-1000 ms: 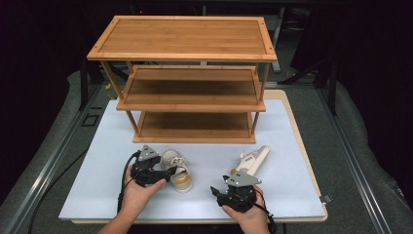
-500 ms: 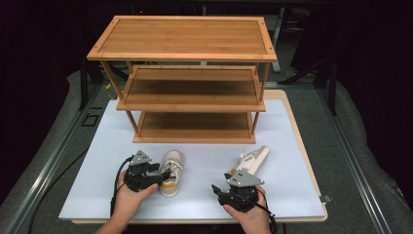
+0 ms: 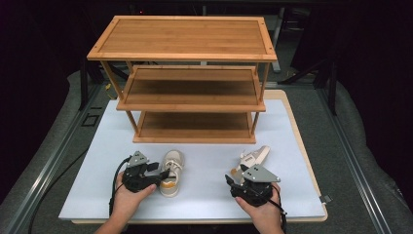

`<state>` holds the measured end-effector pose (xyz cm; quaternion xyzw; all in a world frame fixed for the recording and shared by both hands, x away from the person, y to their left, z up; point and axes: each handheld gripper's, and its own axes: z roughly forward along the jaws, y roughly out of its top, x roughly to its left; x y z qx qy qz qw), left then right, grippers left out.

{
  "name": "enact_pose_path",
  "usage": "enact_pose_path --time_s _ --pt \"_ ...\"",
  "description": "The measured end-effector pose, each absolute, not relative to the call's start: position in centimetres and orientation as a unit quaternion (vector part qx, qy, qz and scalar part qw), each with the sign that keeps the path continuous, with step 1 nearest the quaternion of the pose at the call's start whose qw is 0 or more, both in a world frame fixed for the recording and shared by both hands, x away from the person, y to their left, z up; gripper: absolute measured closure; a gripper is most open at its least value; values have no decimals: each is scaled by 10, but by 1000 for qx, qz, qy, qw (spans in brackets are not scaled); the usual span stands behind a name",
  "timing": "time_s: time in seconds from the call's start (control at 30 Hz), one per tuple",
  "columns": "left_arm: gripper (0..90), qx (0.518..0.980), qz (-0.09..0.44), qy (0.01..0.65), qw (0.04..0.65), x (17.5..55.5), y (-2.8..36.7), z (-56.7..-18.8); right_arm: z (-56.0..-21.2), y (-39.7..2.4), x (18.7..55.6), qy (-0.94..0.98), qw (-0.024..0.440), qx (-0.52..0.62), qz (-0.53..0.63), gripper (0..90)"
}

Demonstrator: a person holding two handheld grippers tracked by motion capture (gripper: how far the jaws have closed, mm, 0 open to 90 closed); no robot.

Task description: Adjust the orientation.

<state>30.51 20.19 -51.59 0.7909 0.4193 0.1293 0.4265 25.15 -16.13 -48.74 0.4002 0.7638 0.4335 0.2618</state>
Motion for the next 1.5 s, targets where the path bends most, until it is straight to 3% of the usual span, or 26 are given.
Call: enact_pose_path --time_s 0.23,0.73,0.93,1.2,1.5 --pt "418 793 125 418 426 306 202 -516 -491 -177 259 756 273 429 413 354" --pt "402 790 127 426 422 308 203 -517 -501 -196 259 728 228 493 418 315" --pt "393 797 135 418 414 306 201 -517 -506 -224 244 701 185 541 426 312" --pt "395 794 137 419 418 306 200 -516 -509 -251 236 632 205 594 453 364" --pt "415 788 142 419 428 305 202 -515 -515 -241 245 631 248 604 419 430"
